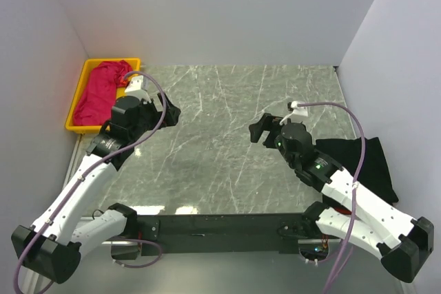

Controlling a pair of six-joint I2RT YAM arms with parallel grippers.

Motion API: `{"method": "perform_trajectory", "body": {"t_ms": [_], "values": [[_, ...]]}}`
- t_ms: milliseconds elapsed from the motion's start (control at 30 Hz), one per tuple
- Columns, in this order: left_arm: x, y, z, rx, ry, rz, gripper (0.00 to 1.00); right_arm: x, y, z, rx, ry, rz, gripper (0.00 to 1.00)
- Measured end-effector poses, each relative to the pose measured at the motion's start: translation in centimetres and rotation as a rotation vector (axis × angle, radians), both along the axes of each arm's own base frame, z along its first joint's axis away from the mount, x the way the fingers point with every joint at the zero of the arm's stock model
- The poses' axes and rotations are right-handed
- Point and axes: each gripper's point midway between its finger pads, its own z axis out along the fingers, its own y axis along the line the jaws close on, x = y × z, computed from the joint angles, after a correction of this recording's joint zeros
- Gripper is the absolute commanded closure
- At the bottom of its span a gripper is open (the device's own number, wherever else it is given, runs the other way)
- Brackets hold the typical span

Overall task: Fold and stack the t-shirts
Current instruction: Grab the tshirt from the pile

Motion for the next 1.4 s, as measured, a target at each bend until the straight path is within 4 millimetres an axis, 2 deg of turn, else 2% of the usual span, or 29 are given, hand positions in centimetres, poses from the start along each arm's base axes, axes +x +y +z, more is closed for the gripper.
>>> {"method": "perform_trajectory", "body": {"t_ms": [233,400,500,567,633,767,867,933,1067,1133,1233,1333,1400], "values": [[0.4,-0.2,0.2,-0.013,0.009,0.011,0.0,-0.5,-1.6,-0.2,0.019,0.038,-0.088,0.04],[1.6,-0.1,1.8,-0.03,-0.002,0.051,0.01,-1.1,-2.3,-0.1,0.011,0.042,-0.094,0.04],[2.9,0.9,2.9,-0.035,-0.014,0.125,0.01,-1.7,-2.5,0.9,0.029,0.015,-0.078,0.05],[4.4,2.6,3.6,-0.044,-0.012,0.207,0.02,-2.1,-2.5,1.7,0.046,-0.004,-0.057,0.05],[6.5,5.3,4.3,-0.056,-0.006,0.313,0.02,-2.5,-2.3,2.1,0.056,-0.016,-0.03,0.06],[10.8,12.3,4.5,-0.065,0.009,0.555,0.07,-3.1,-1.4,2.3,0.055,-0.016,0.042,0.07],[13.2,16.8,2.7,-0.064,0.053,0.699,0.11,-3.5,-0.6,2.0,0.049,-0.004,0.096,0.08],[14.7,19.8,0.5,-0.068,0.104,0.784,0.14,-3.6,-0.2,1.7,0.04,0.006,0.123,0.09],[16.8,25.1,-5.4,-0.051,0.24,0.923,0.17,-3.9,0.5,1.1,0.026,0.027,0.166,0.09],[17.3,26.9,-8.4,-0.025,0.309,0.973,0.18,-4.0,0.7,1.1,0.025,0.027,0.179,0.09],[17.6,28.1,-12.6,0.005,0.404,1.01,0.18,-4.1,0.8,1.1,0.023,0.026,0.193,0.09],[17.2,28.7,-15.5,0.017,0.478,1.03,0.2,-4.1,0.9,1.1,0.019,0.025,0.199,0.09],[17.1,29.2,-16.8,0.022,0.508,1.039,0.23,-4.2,0.9,1.1,0.019,0.025,0.203,0.09]]}}
